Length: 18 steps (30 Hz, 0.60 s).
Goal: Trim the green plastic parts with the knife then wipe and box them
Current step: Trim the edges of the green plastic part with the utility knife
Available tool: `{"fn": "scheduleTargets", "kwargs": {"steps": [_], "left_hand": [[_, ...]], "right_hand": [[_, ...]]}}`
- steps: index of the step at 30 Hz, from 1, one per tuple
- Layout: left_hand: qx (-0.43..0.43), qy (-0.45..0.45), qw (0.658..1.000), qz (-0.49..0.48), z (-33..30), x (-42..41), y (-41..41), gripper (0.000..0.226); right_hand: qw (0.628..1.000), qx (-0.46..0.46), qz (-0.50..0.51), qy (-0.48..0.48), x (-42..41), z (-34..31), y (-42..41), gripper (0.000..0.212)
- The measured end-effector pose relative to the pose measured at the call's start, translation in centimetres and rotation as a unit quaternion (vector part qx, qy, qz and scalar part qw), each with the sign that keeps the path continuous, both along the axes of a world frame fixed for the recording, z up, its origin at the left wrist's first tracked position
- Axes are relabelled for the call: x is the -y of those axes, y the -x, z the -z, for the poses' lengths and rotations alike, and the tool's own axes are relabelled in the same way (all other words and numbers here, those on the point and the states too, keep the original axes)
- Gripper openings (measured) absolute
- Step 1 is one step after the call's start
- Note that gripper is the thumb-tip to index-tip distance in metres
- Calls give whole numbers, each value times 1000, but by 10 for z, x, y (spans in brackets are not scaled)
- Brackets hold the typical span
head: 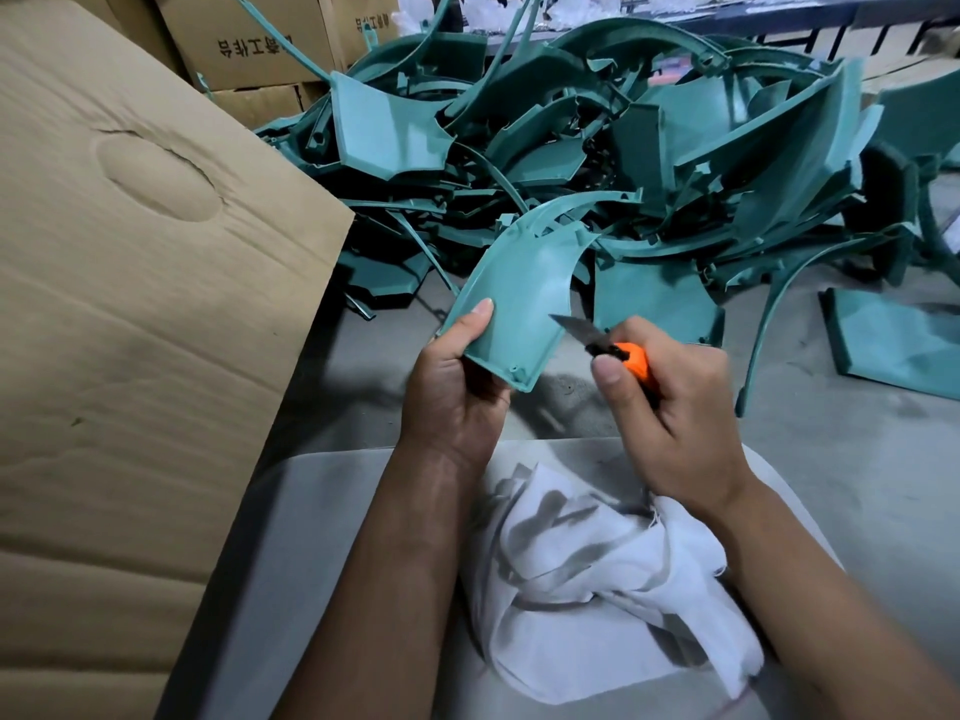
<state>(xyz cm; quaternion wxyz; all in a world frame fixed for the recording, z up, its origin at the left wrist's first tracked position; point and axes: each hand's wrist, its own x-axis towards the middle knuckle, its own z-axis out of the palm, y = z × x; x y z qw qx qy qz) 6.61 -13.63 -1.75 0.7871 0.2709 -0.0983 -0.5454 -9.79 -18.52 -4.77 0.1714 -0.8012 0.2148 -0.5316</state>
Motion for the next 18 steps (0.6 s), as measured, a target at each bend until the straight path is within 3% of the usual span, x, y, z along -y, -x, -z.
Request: {"fn": "scheduleTargets", "kwargs": {"steps": [8,14,18], "left_hand": [[54,-5,998,8,1,-2,-10,41],[86,14,996,-5,5,0,-17,61],[94,18,995,-5,6,-2,-21,60]], "right_hand": [[997,-17,45,-66,7,3,4,36],[998,-27,-41,-44,1,-1,2,37],[998,-31,25,-50,7,1,4,35]]}}
